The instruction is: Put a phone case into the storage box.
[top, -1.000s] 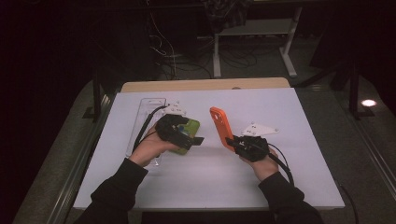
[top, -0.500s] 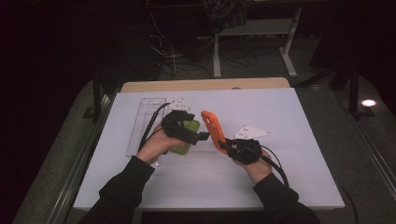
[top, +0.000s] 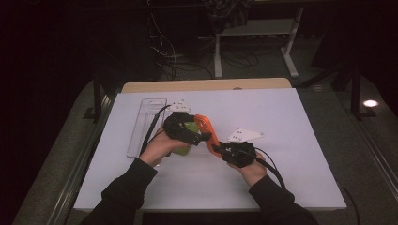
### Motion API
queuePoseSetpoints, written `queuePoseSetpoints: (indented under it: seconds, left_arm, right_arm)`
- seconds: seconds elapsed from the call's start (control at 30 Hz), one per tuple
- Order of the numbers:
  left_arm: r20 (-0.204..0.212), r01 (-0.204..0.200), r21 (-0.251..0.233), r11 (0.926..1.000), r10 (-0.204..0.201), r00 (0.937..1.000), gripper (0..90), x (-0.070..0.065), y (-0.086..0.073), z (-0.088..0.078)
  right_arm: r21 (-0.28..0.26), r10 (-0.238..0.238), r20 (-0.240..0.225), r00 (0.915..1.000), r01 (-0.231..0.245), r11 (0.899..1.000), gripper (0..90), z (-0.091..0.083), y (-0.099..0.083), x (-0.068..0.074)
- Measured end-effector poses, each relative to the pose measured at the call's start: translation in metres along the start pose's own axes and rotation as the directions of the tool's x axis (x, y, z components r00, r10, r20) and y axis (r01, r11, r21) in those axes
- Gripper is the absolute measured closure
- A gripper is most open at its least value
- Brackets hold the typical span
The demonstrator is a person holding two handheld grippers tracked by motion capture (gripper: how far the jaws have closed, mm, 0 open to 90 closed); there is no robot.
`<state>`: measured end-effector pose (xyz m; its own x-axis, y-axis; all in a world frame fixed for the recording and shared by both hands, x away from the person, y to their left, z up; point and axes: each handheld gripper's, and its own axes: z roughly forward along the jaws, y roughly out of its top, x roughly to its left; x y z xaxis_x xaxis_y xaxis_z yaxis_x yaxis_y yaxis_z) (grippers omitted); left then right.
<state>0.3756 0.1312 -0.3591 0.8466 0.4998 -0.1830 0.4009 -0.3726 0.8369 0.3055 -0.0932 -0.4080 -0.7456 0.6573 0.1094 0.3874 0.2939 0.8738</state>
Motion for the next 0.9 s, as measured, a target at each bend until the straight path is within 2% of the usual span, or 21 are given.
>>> queuePoseSetpoints:
  seconds: [0.33,0.57,0.7,0.8,0.9]
  left_arm:
    - [0.007,0.038,-0.018,0.9991,-0.038,0.9992,0.0,-0.001,-0.001,0.001]
    - [0.009,0.049,-0.022,0.9986,-0.049,0.9988,0.0,-0.003,-0.002,0.004]
    - [0.017,0.068,-0.033,0.9972,-0.067,0.9976,0.2,-0.003,-0.002,0.005]
    - [0.017,0.081,-0.061,0.9948,-0.08,0.9966,6.9,-0.002,-0.002,0.002]
    - [0.023,0.075,-0.077,0.9942,-0.073,0.997,11.1,0.0,-0.002,0.0]
  right_arm:
    - [0.011,-0.003,-0.017,0.9999,0.004,1.0,78.4,0.007,-0.002,0.006]
    - [0.04,-0.004,-0.025,0.9997,0.005,0.999,78.6,0.012,-0.004,0.009]
    - [0.053,0.002,-0.028,0.9996,0.0,0.999,78.7,0.014,-0.005,0.011]
    - [0.056,-0.009,-0.031,0.9995,0.011,0.998,78.7,0.015,-0.006,0.011]
    - [0.062,-0.002,-0.032,0.9995,0.004,0.998,78.7,0.016,-0.006,0.012]
